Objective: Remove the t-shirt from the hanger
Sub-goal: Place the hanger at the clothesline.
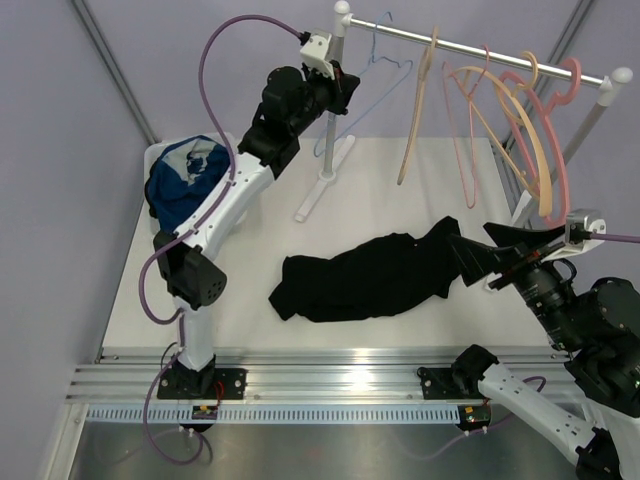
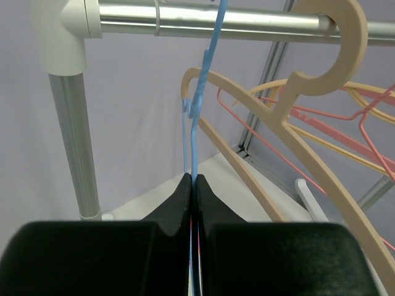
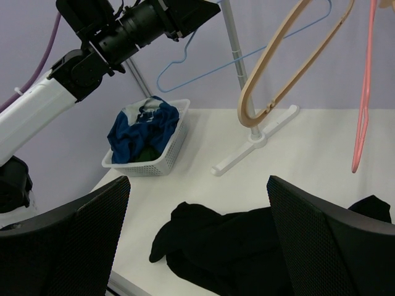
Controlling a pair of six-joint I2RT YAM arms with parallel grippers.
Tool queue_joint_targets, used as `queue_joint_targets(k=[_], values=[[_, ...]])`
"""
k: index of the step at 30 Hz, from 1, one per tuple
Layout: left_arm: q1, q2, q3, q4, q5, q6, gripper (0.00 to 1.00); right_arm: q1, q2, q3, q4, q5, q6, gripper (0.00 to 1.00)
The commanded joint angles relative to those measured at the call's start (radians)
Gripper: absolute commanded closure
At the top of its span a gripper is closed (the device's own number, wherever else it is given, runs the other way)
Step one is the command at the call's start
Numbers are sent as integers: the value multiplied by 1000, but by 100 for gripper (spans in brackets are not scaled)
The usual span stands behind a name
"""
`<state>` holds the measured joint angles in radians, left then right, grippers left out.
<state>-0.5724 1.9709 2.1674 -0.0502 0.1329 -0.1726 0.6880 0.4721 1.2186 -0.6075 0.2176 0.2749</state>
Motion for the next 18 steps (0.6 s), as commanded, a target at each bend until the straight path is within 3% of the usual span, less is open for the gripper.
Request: queue_joint_targets(k=[1,10,13,14,15,17,18], values=[[-3,28,90,113,-24,5,100,-5,-6,-1,34,-20,7,0],[0,34,-1,159,-39,-10,100,-4,-29,-7,29,-17,4,1],[2,14,-64,179,-42,2,92,-4,-38,-11,31,-14,3,1],[2,5,-75,179,-41,14,89,-5,-41,-11,31,-15,1,0],[5,-3,-93,174,-36,19,77,-4,-41,-13,31,-14,0,1],[9,-23,-121,176,-27,44,64,-5,-40,-7,26,-21,-3,1],[11,-52,-154,177,-26,54,45,-4,-38,-4,20,-23,-3,0]])
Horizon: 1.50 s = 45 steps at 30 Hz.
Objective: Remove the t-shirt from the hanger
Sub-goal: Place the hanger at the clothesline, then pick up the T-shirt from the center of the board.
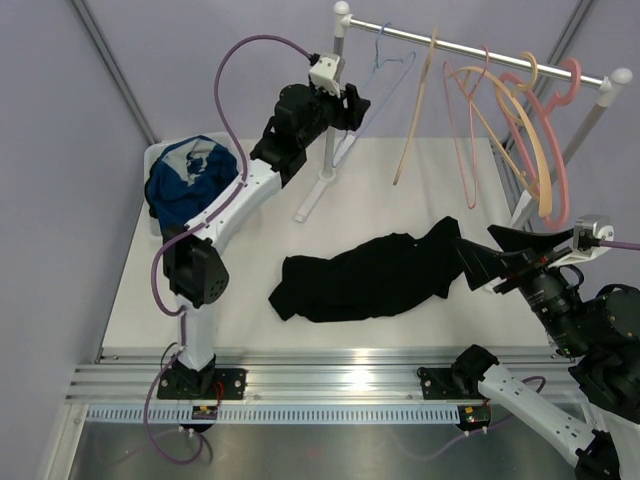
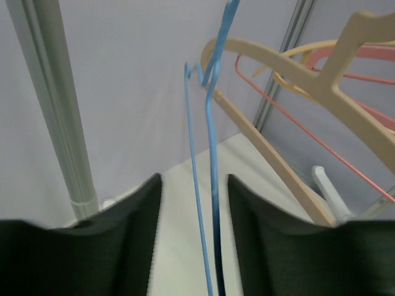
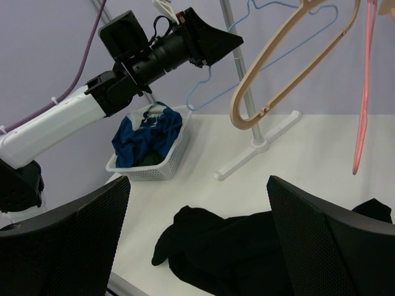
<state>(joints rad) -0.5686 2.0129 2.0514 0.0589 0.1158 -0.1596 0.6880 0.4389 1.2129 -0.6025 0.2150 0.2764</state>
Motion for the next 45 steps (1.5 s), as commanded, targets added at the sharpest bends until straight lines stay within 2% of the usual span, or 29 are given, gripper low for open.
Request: queue_joint_targets(k=[1,3,4,11,13,17,18,19,20,22,23,25,28,29,32,34,35,39,45], values=[[7,-111,-60,70,-16,52,28,-4,-2,14,3,-23,-9,1],[9,-169,-108,78,-42,66,3,-5,-2,19,0,-23,-9,0],[10,-192,-161,76,-51,74,1,-4,-3,14,3,-26,-11,0],[15,-511,-502,84,-110,152,1,-4,30,16,7,-80,-14,0],[15,-635,-593,55,-67,175,1,-4,35,16,9,-92,-19,1],[12,-785,-714,-48,222,118,1,-4,32,22,3,-129,-31,1],[-5,-804,-740,-104,246,100,1,-4,34,22,3,-131,-32,1],[-29,-853,-832,-111,225,82,1,-4,31,22,0,-131,-36,0],[-112,-880,-894,-79,176,87,1,-4,31,20,1,-126,-39,0],[-209,-925,-1002,-26,2,136,1,-4,31,22,3,-131,-45,0],[-271,-921,-1060,-8,-19,141,1,-4,31,22,1,-134,-45,0],[-307,-898,-1085,-1,-21,123,1,-4,27,23,-3,-134,-51,1],[-384,-806,-1093,32,-50,143,1,-4,11,16,-3,-121,-57,1],[-407,-730,-1084,30,-51,150,1,-4,4,13,1,-121,-60,1],[-418,-596,-1028,41,-9,147,1,-4,-22,7,20,-127,-68,1],[-442,-415,-969,41,-34,152,1,-4,-35,2,26,-129,-71,0],[-442,-414,-949,41,-54,152,1,-4,-38,2,26,-129,-71,1],[-471,-220,-855,45,-97,187,1,-4,-42,0,26,-138,-72,1],[-485,-96,-815,82,-137,180,1,-4,-45,0,27,-157,-72,0]])
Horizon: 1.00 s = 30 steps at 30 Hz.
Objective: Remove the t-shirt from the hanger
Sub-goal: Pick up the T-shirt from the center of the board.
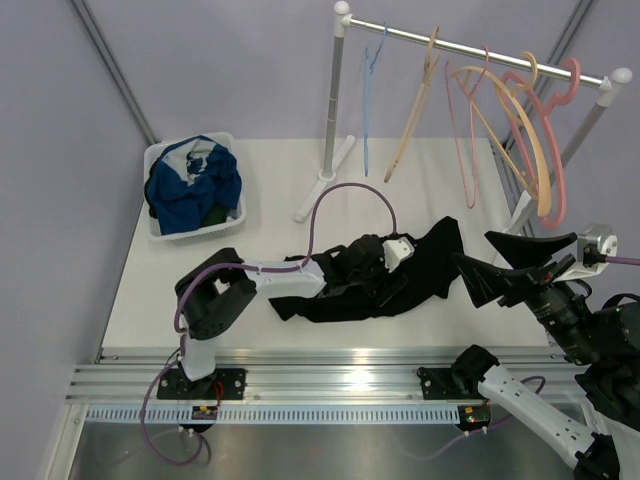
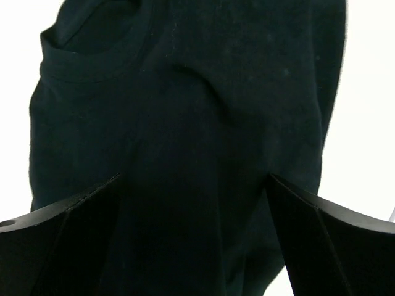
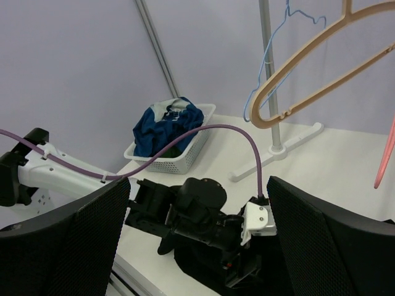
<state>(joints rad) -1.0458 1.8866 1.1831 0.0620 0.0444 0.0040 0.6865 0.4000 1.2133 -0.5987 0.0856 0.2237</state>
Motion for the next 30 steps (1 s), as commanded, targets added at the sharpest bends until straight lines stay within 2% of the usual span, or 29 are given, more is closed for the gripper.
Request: queue_joint_targets(k=[1,5,7,8,10,14,15,17,18,19,21,22,25,30], values=[[-8,38,50,78,-69,16,1,-2,-4,-1,22,-26,-21,1],[-10,43,12,78,-80,5,4,-2,-6,-3,25,-27,-24,0],[-7,36,-16,56,-86,1,28,-2,-7,-4,28,-29,-26,1],[-8,10,-49,30,-137,-72,85,-2,-3,-6,33,-27,-30,0],[-8,-38,-95,32,-150,-91,100,-2,0,-6,31,-26,-34,0],[-8,-266,-227,-25,-293,-209,100,-2,7,11,17,-29,-30,0],[-8,-396,-247,-53,-326,-229,100,-2,7,14,16,-30,-30,1],[-10,-537,-292,-151,-449,-289,100,-2,3,20,17,-30,-24,1],[-10,-676,-295,-193,-501,-305,100,-4,2,20,17,-33,-24,0],[-10,-742,-287,-270,-609,-312,100,-2,2,22,16,-32,-23,1],[-10,-852,-263,-335,-728,-306,100,-4,2,25,11,-40,-15,1],[-8,-926,-222,-382,-853,-293,100,-2,2,22,11,-41,-12,1],[30,-977,-143,-412,-1061,-187,100,-2,-4,5,16,-52,5,1],[217,-910,81,-404,-1077,-17,100,-4,-10,-32,46,-79,23,0]])
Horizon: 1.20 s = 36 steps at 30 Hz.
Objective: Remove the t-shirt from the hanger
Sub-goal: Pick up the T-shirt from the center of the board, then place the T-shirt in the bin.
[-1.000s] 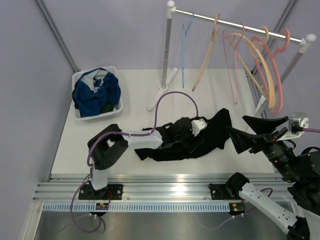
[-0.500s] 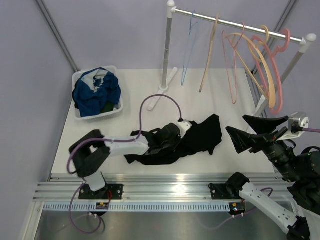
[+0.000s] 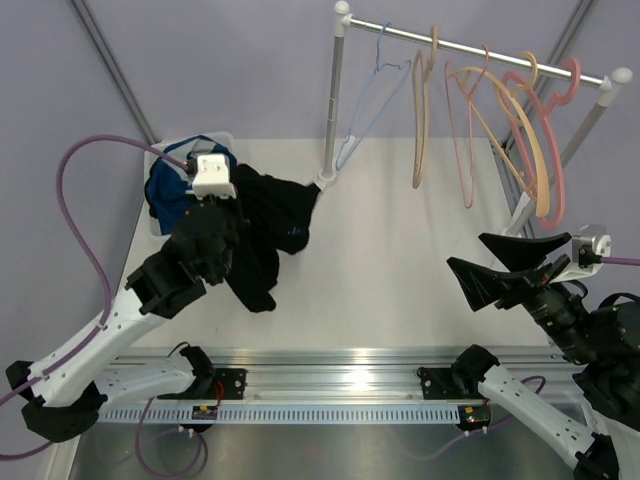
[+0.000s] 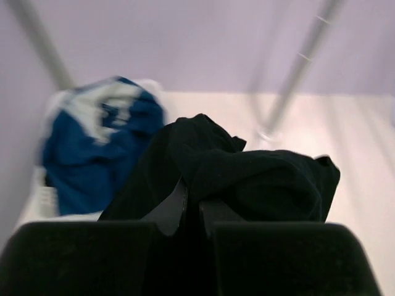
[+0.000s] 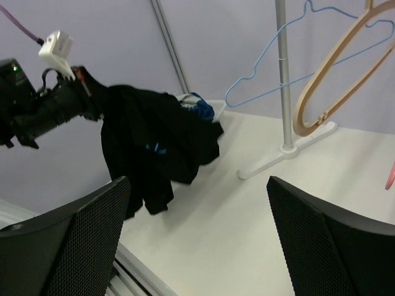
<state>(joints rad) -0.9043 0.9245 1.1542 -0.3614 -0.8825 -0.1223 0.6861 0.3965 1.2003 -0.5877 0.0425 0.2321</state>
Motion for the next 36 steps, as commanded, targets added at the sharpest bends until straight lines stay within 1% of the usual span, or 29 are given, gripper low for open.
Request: queue_joint_targets(k=[1,2,3,5,6,7,8,9,11,12,14,15,17,20,21,24,26,29,30,32,33,34,36], values=[[134,69,140,56,-150,146,100,-2,-7,-33,38,-47,24,1],[162,104,165,82,-153,217,100,-2,-11,-42,51,-73,30,0],[213,125,202,170,-183,261,100,-2,-15,-66,58,-85,36,0],[267,183,232,255,-179,373,100,-2,-19,-93,81,-136,52,0],[295,206,278,294,-159,386,100,-2,-21,-103,84,-147,55,0],[348,230,309,294,-135,388,100,-2,-21,-122,88,-161,55,1],[375,282,341,294,-115,385,100,-2,-19,-128,92,-164,53,1],[410,310,413,306,-96,391,100,-2,-18,-139,94,-164,47,0],[438,367,482,335,-78,430,100,-2,-15,-146,89,-162,44,0],[458,411,508,398,-53,449,100,-2,-16,-150,88,-167,44,0],[473,448,579,462,-18,487,100,-3,-30,-154,86,-181,50,1],[484,483,597,528,34,503,100,-2,-38,-160,89,-187,52,1],[490,525,663,594,74,554,100,-2,-63,-169,98,-194,61,0],[525,628,789,590,122,535,100,-2,-90,-183,97,-197,59,1],[544,648,806,599,148,536,100,-2,-91,-180,89,-185,53,0],[576,714,846,676,149,601,100,-2,-96,-186,86,-159,50,0],[597,750,845,726,128,659,100,-2,-87,-199,106,-167,55,0],[625,743,767,792,65,647,100,-2,-61,-202,106,-178,56,1],[640,735,680,812,44,644,100,-2,-55,-203,106,-184,56,0],[662,705,578,855,4,630,100,-2,-45,-208,112,-191,56,0],[670,697,479,861,-21,624,100,-2,-45,-209,115,-196,56,0],[679,689,423,886,-41,613,100,-2,-47,-212,118,-199,59,0],[726,689,328,859,-58,570,100,-2,-50,-215,121,-197,58,0]])
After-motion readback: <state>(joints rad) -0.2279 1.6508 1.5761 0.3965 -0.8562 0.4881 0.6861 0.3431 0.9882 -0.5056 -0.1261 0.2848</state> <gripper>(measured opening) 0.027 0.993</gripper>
